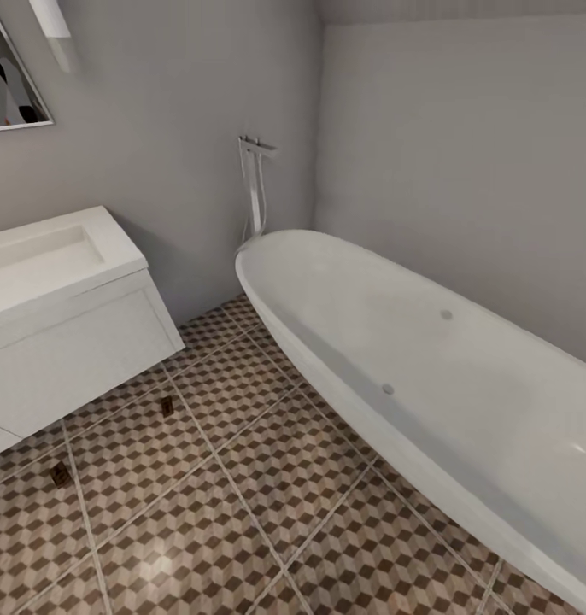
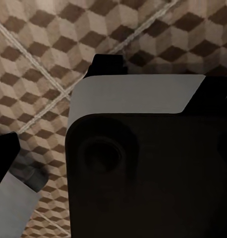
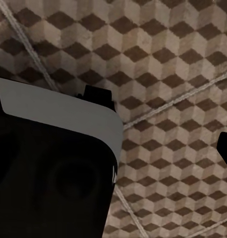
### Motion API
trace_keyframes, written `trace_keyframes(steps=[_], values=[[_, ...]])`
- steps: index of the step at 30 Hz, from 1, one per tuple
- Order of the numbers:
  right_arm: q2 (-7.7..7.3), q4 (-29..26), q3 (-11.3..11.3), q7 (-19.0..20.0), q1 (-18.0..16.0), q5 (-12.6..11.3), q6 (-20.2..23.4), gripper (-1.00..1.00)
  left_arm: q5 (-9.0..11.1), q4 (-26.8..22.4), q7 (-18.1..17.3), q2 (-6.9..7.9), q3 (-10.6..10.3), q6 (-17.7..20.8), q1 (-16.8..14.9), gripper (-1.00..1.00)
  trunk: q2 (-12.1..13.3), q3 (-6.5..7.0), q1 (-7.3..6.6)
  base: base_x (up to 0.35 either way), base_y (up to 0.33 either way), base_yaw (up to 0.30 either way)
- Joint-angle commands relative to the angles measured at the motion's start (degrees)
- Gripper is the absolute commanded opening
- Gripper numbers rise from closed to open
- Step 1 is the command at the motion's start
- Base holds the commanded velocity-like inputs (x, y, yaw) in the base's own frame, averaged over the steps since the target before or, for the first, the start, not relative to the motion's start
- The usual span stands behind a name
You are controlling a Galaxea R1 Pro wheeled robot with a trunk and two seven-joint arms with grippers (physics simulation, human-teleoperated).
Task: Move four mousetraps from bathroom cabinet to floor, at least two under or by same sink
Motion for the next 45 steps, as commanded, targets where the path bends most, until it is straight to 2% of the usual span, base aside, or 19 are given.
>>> trace_keyframes(steps=[1,45], values=[[0.0,0.01,0.48,-0.12,-0.01,-0.42,-0.13,1.0,0.16,-0.23,0.38,0.07,-0.31,-0.11,-0.07,1.0,-0.02,0.05,0.0,0.0,0.0,-0.079],[-0.08,0.04,0.49,-0.03,-0.01,-0.39,-0.16,1.0,0.14,-0.17,0.38,0.12,-0.31,-0.2,-0.07,1.0,-0.02,4.03,0.0,0.0,0.0,-0.093]])
